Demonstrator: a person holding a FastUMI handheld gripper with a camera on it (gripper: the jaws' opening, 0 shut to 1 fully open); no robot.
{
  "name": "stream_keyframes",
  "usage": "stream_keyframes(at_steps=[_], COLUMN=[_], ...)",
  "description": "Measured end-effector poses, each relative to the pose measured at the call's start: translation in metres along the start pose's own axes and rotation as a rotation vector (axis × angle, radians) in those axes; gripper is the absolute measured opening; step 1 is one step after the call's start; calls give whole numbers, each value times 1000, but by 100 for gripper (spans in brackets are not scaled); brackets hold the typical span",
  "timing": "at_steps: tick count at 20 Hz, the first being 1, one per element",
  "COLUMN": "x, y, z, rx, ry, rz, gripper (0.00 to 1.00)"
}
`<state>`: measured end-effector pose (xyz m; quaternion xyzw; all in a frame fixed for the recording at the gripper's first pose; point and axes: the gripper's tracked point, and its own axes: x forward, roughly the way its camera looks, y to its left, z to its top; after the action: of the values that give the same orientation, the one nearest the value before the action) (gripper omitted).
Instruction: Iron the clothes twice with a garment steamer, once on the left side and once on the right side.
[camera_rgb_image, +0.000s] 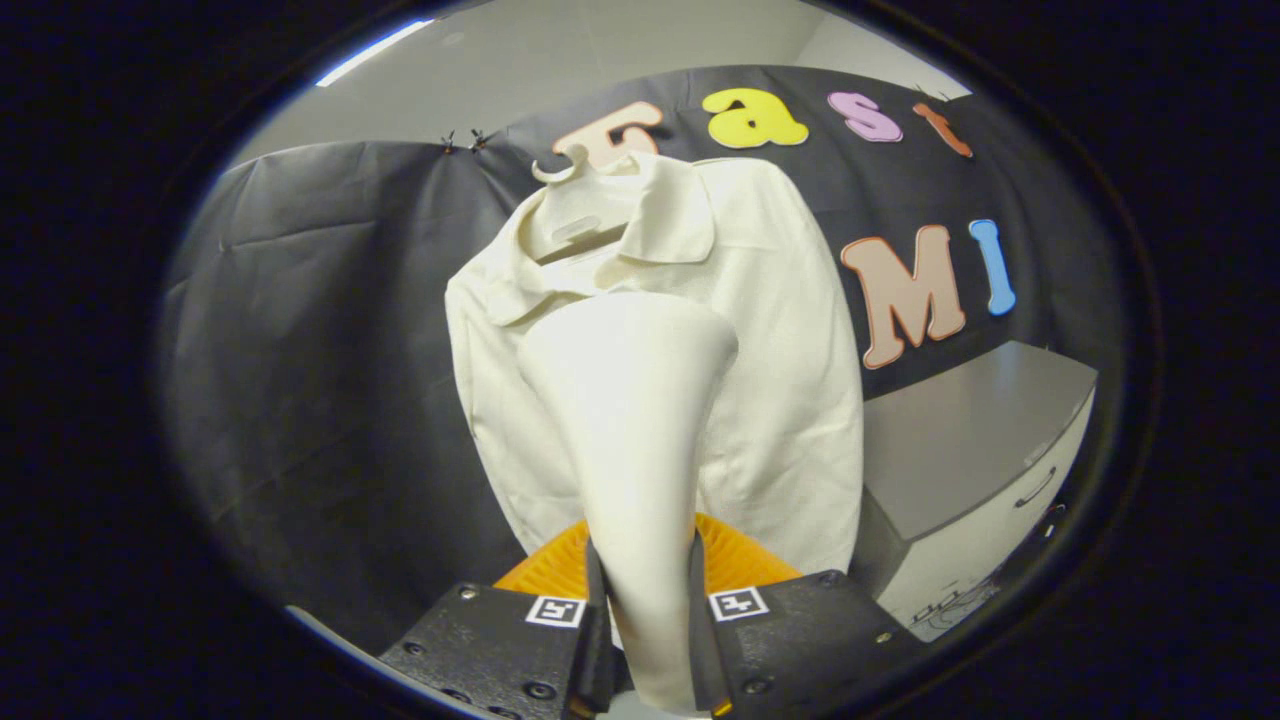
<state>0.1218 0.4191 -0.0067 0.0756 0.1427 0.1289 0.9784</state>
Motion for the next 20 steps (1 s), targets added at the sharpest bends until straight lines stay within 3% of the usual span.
stream_keyframes(at_steps=[7, 20], x=[55, 115], y=[46, 56], z=[-18, -42], rx=[-9, -33], ry=[-37, -8], rz=[2, -96], gripper=[30, 30])
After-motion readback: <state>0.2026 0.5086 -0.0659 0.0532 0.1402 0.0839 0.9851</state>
